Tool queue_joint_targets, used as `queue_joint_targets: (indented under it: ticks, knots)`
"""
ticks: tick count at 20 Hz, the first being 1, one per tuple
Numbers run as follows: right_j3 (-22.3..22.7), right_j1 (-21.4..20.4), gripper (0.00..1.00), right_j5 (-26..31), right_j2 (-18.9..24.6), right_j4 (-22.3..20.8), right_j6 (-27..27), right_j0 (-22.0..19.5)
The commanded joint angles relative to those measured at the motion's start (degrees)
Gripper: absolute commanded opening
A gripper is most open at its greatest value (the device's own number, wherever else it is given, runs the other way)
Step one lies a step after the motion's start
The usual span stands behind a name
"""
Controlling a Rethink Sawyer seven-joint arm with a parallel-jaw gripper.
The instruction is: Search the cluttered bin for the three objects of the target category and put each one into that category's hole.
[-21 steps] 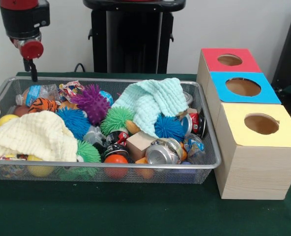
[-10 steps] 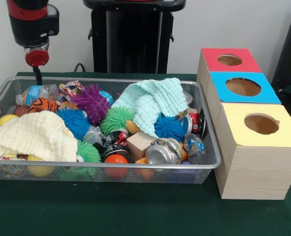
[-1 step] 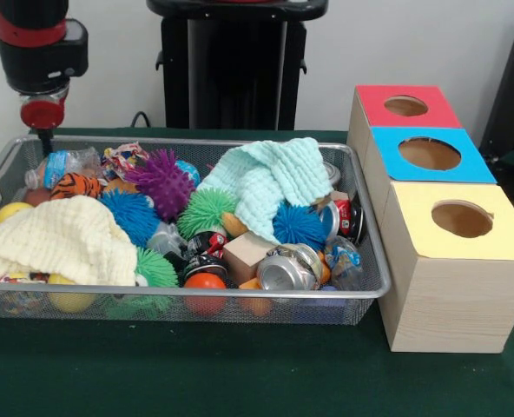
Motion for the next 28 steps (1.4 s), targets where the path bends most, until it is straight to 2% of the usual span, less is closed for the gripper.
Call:
queue_joint_targets:
  ticks: [1,4,6,9,20,21,23,25,28]
  knots:
    - [-4.04,0.11,1.0,7.33,1.17,5.03,10.22,-1.64]
    - [-4.91,-4.63,1.0,17.71,-1.76,4.58,9.52,-0.48]
    - [-5.92,-6.11,1.0,22.09,-2.79,4.26,9.35,-0.1]
    - [-6.08,-7.49,1.0,25.1,-3.77,4.16,10.18,0.81]
    - [-5.95,-8.82,1.0,26.91,-3.72,4.57,10.1,1.37]
    - [-6.34,-8.71,1.0,26.73,-3.5,3.78,8.63,1.1]
    - [-8.63,-8.18,1.0,24.59,-0.68,-0.94,-2.15,-1.67]
    - [-9.3,-7.03,1.0,22.31,2.36,-2.54,-7.73,-3.71]
    - [-8.31,-6.21,1.0,17.16,4.29,-3.7,-7.6,-3.82]
